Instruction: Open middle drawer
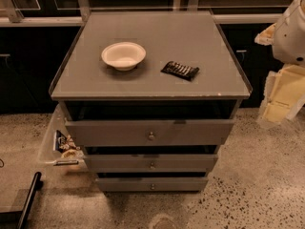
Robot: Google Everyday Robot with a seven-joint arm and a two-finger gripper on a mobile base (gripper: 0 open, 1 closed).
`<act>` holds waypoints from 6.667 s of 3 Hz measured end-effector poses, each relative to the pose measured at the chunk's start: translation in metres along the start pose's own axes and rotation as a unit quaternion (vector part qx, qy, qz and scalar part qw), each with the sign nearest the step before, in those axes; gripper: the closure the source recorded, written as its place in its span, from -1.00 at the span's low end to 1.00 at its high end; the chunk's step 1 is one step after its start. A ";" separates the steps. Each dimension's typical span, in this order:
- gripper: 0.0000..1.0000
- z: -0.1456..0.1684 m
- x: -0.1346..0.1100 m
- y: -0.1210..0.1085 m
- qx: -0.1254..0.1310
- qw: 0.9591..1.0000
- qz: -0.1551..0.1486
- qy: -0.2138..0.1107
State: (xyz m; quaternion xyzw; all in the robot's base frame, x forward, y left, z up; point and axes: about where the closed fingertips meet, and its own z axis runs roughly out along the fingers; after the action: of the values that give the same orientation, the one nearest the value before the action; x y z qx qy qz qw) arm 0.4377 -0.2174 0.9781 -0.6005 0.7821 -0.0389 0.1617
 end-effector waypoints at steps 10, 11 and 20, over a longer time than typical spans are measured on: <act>-1.00 0.321 0.045 0.097 -0.100 0.977 -0.124 -0.145; -1.00 0.352 0.050 0.098 -0.092 0.969 -0.137 -0.184; -1.00 0.588 0.031 0.038 -0.036 0.959 -0.138 -0.244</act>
Offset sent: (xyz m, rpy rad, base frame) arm -0.0153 0.0050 -0.0942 0.0819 0.0819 0.0737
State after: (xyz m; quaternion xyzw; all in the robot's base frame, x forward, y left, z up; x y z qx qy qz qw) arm 0.5711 -0.1583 0.4067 -0.6994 0.6295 0.1148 0.3185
